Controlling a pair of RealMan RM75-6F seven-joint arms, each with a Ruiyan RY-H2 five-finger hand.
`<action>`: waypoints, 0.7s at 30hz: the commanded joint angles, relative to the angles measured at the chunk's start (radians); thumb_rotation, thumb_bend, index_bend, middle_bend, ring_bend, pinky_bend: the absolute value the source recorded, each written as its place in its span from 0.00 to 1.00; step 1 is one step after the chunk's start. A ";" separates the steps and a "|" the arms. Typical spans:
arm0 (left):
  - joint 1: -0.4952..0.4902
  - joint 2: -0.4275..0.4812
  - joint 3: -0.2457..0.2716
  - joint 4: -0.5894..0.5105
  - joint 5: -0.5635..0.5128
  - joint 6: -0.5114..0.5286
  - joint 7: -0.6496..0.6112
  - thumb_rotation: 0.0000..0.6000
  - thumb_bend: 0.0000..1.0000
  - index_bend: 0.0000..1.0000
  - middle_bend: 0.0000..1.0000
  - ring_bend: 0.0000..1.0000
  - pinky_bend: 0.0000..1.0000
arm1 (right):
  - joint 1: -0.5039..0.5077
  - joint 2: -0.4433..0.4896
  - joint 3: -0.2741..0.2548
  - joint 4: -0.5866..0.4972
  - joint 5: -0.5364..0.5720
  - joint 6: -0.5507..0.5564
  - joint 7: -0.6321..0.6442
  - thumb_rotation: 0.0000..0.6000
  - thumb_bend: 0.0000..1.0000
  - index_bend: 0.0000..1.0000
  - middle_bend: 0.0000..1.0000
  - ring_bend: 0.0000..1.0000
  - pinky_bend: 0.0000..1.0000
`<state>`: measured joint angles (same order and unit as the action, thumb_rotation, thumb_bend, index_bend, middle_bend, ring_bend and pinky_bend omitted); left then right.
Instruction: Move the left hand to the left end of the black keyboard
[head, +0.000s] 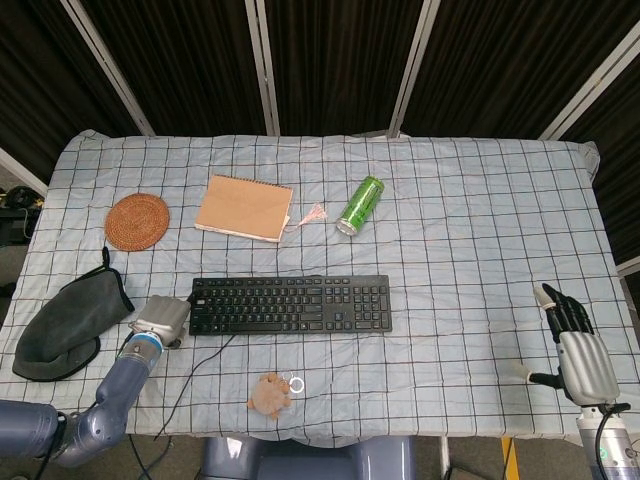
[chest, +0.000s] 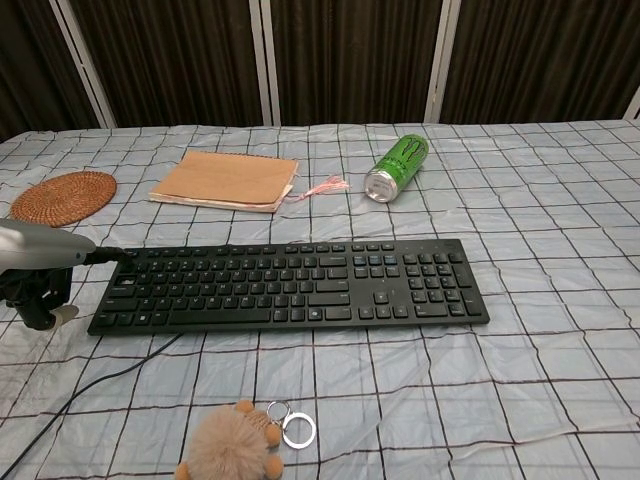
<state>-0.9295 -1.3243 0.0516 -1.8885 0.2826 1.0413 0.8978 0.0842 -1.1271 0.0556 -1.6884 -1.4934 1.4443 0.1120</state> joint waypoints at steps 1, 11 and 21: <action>-0.002 -0.002 0.002 -0.001 -0.002 0.001 -0.004 1.00 0.52 0.00 0.85 0.72 0.54 | 0.000 0.000 0.000 0.000 0.000 0.000 0.000 1.00 0.05 0.01 0.00 0.00 0.00; -0.022 -0.011 0.022 0.008 -0.027 0.002 0.001 1.00 0.52 0.00 0.85 0.72 0.54 | 0.000 -0.001 0.001 -0.001 0.001 0.001 0.000 1.00 0.05 0.01 0.00 0.00 0.00; -0.029 -0.013 0.035 0.006 -0.020 0.005 -0.011 1.00 0.52 0.00 0.85 0.72 0.54 | -0.001 -0.001 0.002 -0.002 0.003 0.000 -0.002 1.00 0.05 0.01 0.00 0.00 0.00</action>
<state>-0.9584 -1.3374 0.0864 -1.8822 0.2624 1.0461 0.8873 0.0836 -1.1280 0.0577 -1.6905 -1.4902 1.4446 0.1104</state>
